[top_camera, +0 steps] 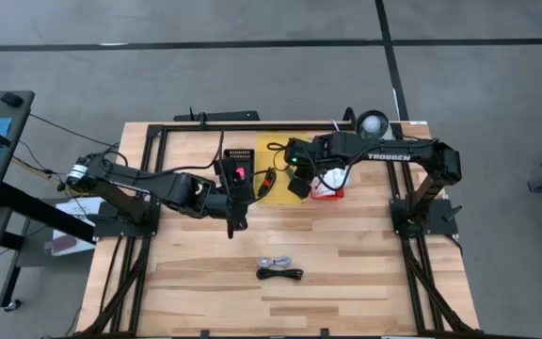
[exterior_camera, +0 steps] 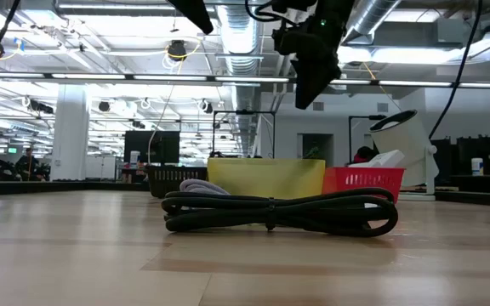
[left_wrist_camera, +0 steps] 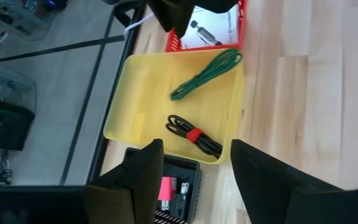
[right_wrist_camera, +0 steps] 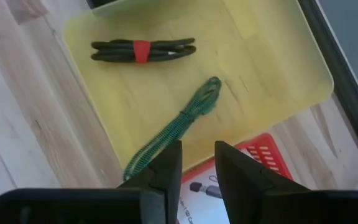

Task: Pick and place items into bin
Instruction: Put the white USB cable into the yellow bin

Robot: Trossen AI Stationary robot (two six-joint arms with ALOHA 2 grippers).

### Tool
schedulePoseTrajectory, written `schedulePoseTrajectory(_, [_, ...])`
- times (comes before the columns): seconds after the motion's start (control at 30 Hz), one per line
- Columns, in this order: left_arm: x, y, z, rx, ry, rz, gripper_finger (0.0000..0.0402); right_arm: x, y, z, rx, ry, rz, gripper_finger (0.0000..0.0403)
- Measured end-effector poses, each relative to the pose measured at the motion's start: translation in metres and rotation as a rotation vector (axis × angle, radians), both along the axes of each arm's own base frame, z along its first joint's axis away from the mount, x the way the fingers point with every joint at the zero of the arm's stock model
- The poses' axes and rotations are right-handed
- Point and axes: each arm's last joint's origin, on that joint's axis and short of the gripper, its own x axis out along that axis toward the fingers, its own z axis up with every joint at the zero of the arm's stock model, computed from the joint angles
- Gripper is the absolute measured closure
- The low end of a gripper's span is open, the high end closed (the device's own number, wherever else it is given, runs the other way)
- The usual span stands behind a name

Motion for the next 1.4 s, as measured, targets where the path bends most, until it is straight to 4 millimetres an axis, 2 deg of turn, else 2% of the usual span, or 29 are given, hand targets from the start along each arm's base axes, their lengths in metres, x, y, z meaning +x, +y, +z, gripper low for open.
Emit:
schedulePoseTrajectory(0.23, [-0.001,0.000,-0.001,-0.015,0.014,-0.003,0.0221,0.001,0.013,0.000,0.000,0.011,0.046,0.0311])
schedulePoseTrajectory(0.37, [-0.002,0.000,-0.003,-0.035,0.012,0.027,0.0221,-0.002,0.033,-0.002,0.007,0.068,0.105,0.0310])
schedulePoseTrajectory(0.5, [0.001,-0.002,-0.010,-0.028,0.029,0.057,0.0221,-0.007,0.063,-0.004,0.010,0.129,0.186,0.0310])
schedulePoseTrajectory(0.73, [-0.006,-0.017,-0.055,0.073,0.021,0.126,0.0221,-0.013,0.122,-0.003,-0.017,0.112,0.294,0.0310])
schedulePoseTrajectory(0.87, [-0.011,-0.025,-0.079,0.056,-0.039,0.141,0.0221,-0.019,0.150,-0.003,-0.077,0.094,0.332,0.0310])
schedulePoseTrajectory(1.03, [-0.013,-0.033,-0.102,-0.042,-0.160,0.029,0.0221,-0.029,0.180,-0.002,-0.139,0.055,0.338,0.0310])
schedulePoseTrajectory(1.2, [-0.013,-0.035,-0.111,-0.167,-0.328,-0.166,0.0221,-0.041,0.204,-0.003,-0.202,0.009,0.332,0.0310])
schedulePoseTrajectory(1.4, [-0.020,-0.031,-0.130,-0.257,-0.426,-0.357,0.0221,-0.070,0.227,-0.029,-0.368,-0.011,0.262,0.0310])
